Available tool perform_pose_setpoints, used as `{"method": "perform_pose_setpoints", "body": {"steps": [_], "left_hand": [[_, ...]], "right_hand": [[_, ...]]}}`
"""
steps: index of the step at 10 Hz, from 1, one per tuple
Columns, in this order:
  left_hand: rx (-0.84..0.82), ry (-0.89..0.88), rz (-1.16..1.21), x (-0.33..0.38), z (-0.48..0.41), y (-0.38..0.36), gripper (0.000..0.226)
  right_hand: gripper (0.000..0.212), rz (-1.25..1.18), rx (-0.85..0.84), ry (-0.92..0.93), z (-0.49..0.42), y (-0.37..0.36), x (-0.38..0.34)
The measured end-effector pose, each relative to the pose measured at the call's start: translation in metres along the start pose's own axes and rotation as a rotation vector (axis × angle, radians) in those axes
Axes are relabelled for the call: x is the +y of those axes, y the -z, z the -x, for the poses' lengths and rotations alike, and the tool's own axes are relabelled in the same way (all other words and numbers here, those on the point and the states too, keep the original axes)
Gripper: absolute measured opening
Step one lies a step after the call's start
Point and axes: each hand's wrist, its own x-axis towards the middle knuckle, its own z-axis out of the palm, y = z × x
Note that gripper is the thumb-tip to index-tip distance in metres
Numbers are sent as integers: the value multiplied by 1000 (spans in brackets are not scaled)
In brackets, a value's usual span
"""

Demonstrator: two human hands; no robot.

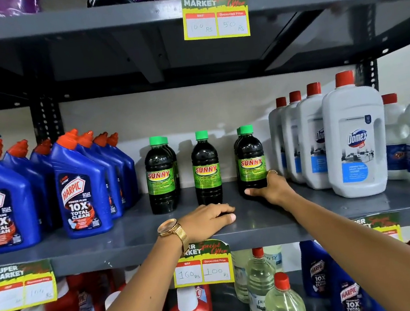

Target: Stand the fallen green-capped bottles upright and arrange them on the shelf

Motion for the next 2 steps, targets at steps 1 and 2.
{"method": "perform_pose_setpoints", "body": {"steps": [1, 2], "left_hand": [[-4, -1, -3, 1, 2, 1, 49], [39, -9, 3, 3, 3, 3, 47]], "right_hand": [[82, -1, -17, -7, 1, -1, 0], [84, -32, 1, -7, 5, 1, -4]]}}
